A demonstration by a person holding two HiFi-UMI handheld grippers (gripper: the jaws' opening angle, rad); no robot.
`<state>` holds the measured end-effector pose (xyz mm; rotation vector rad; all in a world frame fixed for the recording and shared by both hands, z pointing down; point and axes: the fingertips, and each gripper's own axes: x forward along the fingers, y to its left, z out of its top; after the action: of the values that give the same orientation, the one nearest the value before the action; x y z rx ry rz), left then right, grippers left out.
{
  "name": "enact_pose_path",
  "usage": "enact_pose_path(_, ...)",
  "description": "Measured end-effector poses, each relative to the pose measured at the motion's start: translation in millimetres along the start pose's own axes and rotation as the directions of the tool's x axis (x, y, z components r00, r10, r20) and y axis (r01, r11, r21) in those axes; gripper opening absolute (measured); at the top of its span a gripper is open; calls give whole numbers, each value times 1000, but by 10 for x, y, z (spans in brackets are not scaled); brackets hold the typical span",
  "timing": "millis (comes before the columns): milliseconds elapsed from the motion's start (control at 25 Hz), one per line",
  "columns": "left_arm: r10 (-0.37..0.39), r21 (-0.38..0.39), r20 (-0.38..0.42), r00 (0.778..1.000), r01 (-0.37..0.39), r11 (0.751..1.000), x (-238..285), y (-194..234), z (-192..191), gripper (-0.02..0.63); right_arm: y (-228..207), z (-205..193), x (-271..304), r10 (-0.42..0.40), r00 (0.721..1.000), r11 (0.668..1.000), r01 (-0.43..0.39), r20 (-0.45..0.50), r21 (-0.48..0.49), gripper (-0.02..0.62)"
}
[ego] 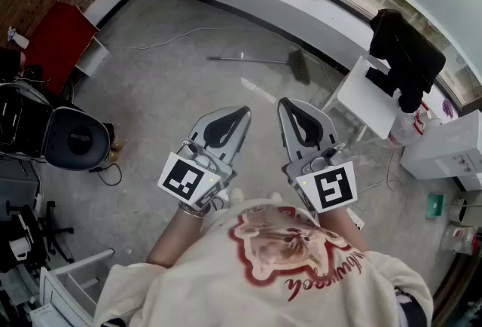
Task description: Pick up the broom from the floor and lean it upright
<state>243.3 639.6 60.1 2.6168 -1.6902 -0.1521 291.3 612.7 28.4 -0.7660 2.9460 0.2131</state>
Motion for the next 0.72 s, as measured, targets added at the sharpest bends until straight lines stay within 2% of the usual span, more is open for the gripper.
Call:
enact_pose_path(520,-2,1,8,1000,2,1000,-1,55,13,20,-36,54,49,-41,999,998,40,25,39,25)
enact_pose_path(720,3,1,11,1000,-3,1000,-83,138,23,20,-19,-20,65,-46,999,999,45,16,22,25)
